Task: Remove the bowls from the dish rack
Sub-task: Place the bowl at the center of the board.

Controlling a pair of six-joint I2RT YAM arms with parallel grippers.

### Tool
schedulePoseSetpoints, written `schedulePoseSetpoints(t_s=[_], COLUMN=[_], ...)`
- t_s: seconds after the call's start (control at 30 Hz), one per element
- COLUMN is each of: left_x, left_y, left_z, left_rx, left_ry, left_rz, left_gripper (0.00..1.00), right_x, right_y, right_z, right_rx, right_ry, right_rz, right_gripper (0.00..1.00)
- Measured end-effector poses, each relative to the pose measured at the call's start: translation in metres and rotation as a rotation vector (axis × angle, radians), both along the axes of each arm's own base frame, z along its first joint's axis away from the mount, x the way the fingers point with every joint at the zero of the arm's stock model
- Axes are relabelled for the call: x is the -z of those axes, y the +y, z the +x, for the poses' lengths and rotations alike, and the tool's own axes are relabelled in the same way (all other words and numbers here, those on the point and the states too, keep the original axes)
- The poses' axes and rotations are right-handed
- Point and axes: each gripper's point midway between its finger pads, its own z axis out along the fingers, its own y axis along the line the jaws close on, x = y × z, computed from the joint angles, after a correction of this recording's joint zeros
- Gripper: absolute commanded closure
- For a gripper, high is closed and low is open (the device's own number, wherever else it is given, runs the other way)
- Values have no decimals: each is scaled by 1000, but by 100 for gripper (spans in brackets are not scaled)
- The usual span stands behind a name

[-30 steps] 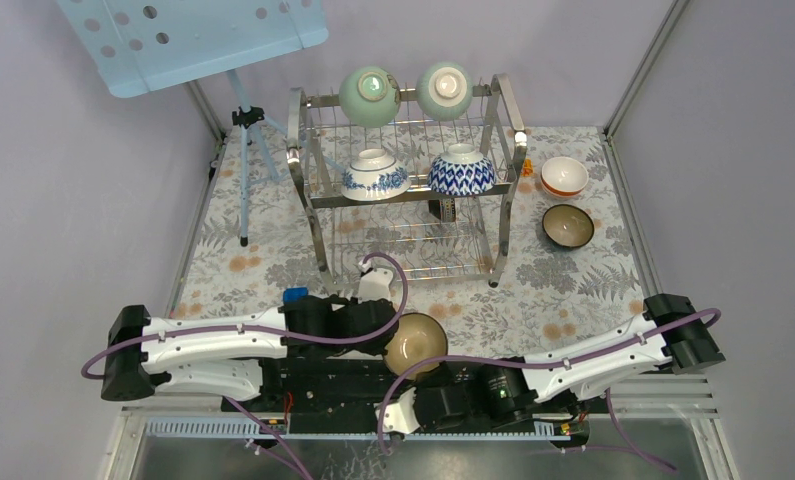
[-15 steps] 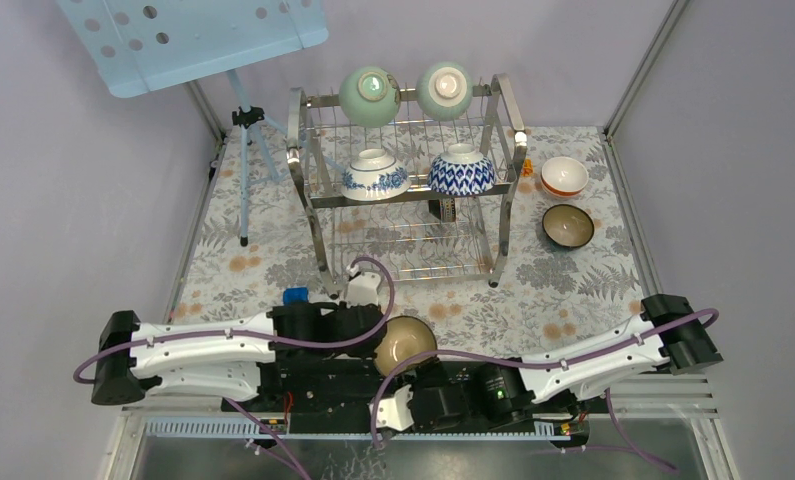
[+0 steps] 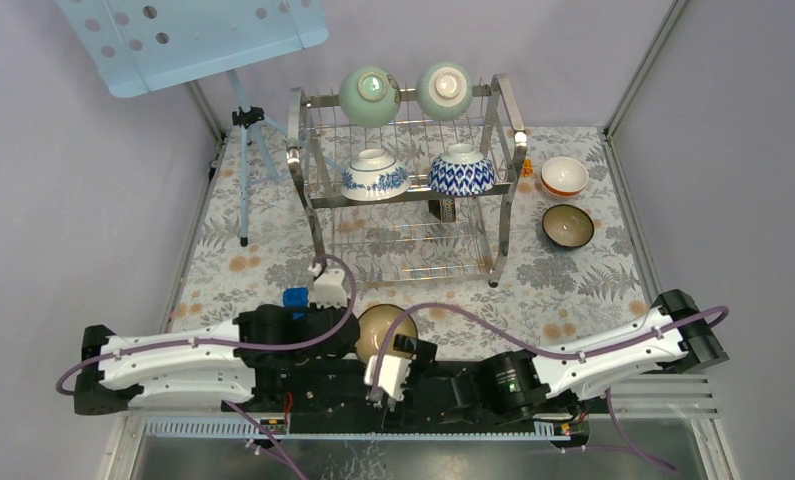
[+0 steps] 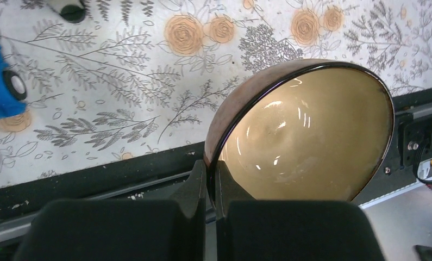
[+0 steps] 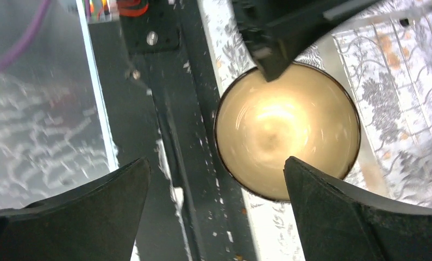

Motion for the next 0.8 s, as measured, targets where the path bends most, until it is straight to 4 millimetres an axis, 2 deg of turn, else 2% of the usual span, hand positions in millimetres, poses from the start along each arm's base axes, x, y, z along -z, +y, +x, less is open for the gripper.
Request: schedulePoseSetpoints(t_s=[0.17, 0.27, 0.37, 0.43, 0.5, 0.6, 0.7, 0.8], left_x=[-4, -1, 4, 7, 6, -3, -23, -42], left_y=[18, 27, 35, 42, 49, 59, 69, 81], left_z=[2, 2, 2, 2, 2, 3, 7, 11], left_rx=[-74, -111, -142, -164, -182, -211, -251, -286], left_ry=[-3, 3, 10, 15, 17, 13, -12, -43], left_rz=[-25, -10, 22, 55, 80, 100, 106, 101], left_gripper=[100, 100, 100, 100, 100, 100, 100, 100], right_x=[-25, -32, -30, -25, -24, -29, -33, -26], right_y=[-2, -6, -13, -24, -31, -36, -41, -51], right_z=[15, 30, 54, 69, 73, 78, 82, 84], right_rx=[233, 376, 504, 584, 621, 664, 682, 698], right_ry=[149, 287, 387, 434, 456, 479, 492, 496], right_rz=[213, 338, 451, 525, 562, 615, 655, 669], right_gripper=[0, 0, 0, 0, 0, 0, 0, 0])
